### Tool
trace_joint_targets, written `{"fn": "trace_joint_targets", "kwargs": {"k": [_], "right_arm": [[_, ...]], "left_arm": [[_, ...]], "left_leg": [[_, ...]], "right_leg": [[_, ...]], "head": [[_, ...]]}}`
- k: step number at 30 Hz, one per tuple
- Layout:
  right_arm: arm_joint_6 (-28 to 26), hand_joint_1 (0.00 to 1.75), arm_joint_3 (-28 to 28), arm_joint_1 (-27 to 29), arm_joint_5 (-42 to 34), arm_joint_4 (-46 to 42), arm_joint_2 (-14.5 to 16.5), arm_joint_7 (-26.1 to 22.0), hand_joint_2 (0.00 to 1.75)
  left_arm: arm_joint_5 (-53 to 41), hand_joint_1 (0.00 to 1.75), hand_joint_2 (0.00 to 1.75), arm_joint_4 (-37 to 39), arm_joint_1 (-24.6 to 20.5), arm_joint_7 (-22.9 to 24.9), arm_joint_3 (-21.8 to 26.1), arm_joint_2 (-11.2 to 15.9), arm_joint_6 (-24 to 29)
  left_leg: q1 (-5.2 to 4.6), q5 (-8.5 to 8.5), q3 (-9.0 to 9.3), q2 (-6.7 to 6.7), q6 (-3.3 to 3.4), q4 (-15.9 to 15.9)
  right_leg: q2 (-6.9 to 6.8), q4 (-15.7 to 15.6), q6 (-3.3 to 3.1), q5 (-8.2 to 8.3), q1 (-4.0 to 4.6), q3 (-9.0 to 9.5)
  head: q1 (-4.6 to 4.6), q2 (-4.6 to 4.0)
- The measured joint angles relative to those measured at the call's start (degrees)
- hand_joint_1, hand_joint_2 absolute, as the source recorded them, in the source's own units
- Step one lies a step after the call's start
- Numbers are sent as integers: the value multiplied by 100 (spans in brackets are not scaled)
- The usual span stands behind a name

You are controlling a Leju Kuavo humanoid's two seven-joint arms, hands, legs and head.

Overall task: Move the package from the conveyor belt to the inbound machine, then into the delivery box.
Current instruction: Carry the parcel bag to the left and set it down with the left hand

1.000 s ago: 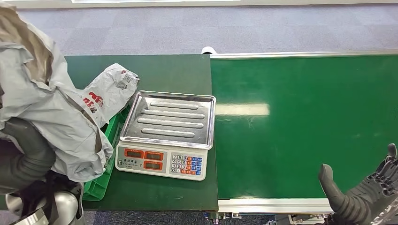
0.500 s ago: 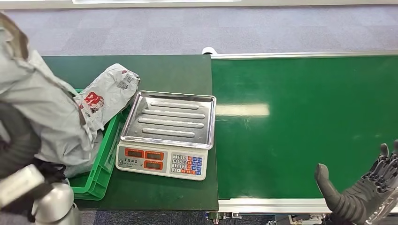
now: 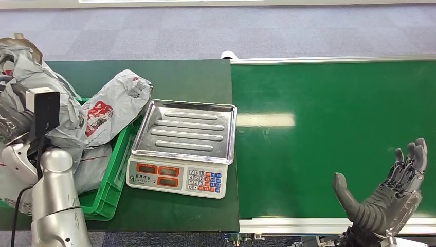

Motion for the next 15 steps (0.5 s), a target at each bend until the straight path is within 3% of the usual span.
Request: {"fn": "trace_joint_targets", "kwargs": {"k": [2, 3, 8, 12, 15], "right_arm": [[1, 0, 3, -3, 0, 24, -2, 20, 175], [5, 0, 3, -3, 0, 34, -3, 31, 175], [96, 0, 3, -5, 50, 58, -9, 96, 175], [171, 0, 3, -8, 69, 69, -9, 146, 175], [197, 0, 0, -21, 20, 108, -17, 195, 175]], "left_arm": [[-101, 11, 175, 210, -30, 318, 3, 77, 0], [-84, 0, 175, 323, -37, 454, -17, 127, 0], [557, 0, 175, 698, -26, 468, -223, 291, 1], [1691, 0, 175, 658, 18, -593, -292, 263, 5], [3060, 0, 175, 125, 309, -1444, -583, 198, -82]], "left_leg": [[-1, -2, 0, 1, -1, 0], [-1, -2, 0, 1, -1, 0], [2, -1, 0, 0, -1, 0], [2, -1, 0, 0, -2, 0], [0, -4, 0, 9, -2, 0]], "right_leg": [[1, -1, 0, 0, -1, -2], [1, -1, 0, 0, -1, -3], [0, -1, -1, 1, 2, -3], [1, 0, -1, 1, 2, -3], [8, 0, 0, 0, 0, -5]], "head": [[-1, 0], [-2, 0], [-2, 0], [-1, 0], [-2, 0]]}}
